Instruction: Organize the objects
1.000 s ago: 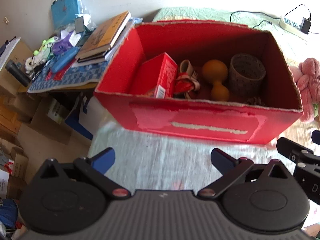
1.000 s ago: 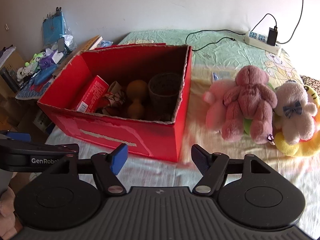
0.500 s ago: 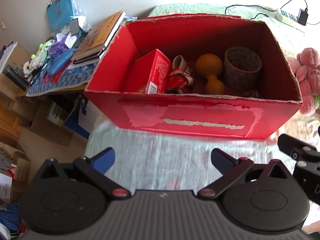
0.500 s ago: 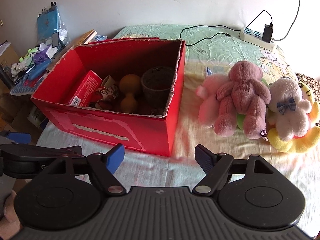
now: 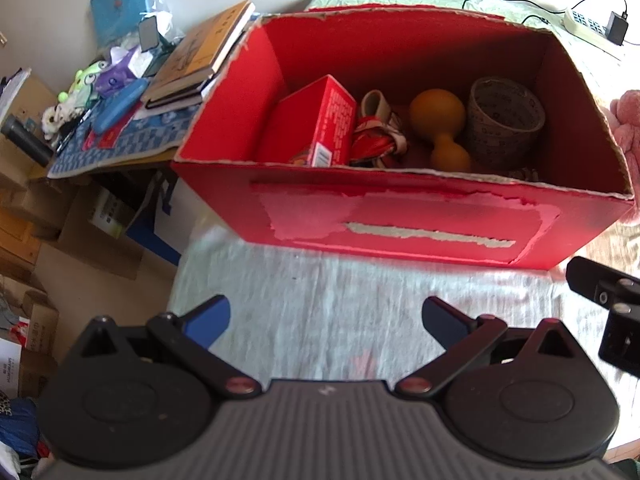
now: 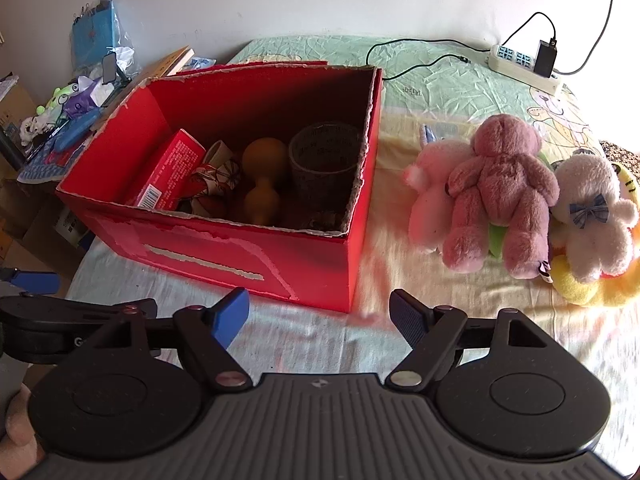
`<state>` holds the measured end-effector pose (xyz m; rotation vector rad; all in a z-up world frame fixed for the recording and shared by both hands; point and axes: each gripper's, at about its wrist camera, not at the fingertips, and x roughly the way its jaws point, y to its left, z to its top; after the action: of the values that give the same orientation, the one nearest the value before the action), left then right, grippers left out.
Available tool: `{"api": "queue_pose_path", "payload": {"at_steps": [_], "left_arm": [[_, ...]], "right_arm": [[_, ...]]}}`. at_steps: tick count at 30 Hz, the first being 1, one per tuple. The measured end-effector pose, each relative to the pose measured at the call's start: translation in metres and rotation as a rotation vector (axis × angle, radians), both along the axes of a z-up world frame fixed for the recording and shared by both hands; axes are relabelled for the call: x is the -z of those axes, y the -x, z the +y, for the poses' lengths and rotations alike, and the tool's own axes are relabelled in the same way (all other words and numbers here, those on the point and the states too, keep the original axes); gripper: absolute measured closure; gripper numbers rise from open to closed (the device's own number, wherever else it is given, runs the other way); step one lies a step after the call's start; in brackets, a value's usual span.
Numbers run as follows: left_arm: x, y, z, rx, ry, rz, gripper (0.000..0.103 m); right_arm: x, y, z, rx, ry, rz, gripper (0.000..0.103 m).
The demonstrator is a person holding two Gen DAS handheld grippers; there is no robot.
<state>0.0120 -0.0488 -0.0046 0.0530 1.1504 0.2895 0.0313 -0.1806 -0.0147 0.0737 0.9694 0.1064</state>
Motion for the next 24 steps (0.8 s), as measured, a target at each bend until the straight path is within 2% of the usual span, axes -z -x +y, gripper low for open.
{"api": "queue_pose_path", "payload": {"at_steps": [5,9,17,24], "left_arm": [[0.002,0.0,0.003,-0.012,-0.009,0.002,0.002],[0.0,-0.001,0.003,-0.015,-0.01,0.003,0.002],[-0.018,-0.004,0.003,0.006,0.001,-0.045,0.002],[-0.05,-0.019,0.015,0.08,0.006,-0.149,0.002]], "right_arm": [[0.005,-0.004,0.0,-0.009,-0.019,0.017,0.024],[0.01,-0.006,-0.004,-0.02,-0.085,0.041,0.024],[0.008,-0.01,-0.013,-0.013,-0.195,0.07,0.038],[-0.029,-0.006,-0.008,0.044,-0.162,-0.05,0.04]]}}
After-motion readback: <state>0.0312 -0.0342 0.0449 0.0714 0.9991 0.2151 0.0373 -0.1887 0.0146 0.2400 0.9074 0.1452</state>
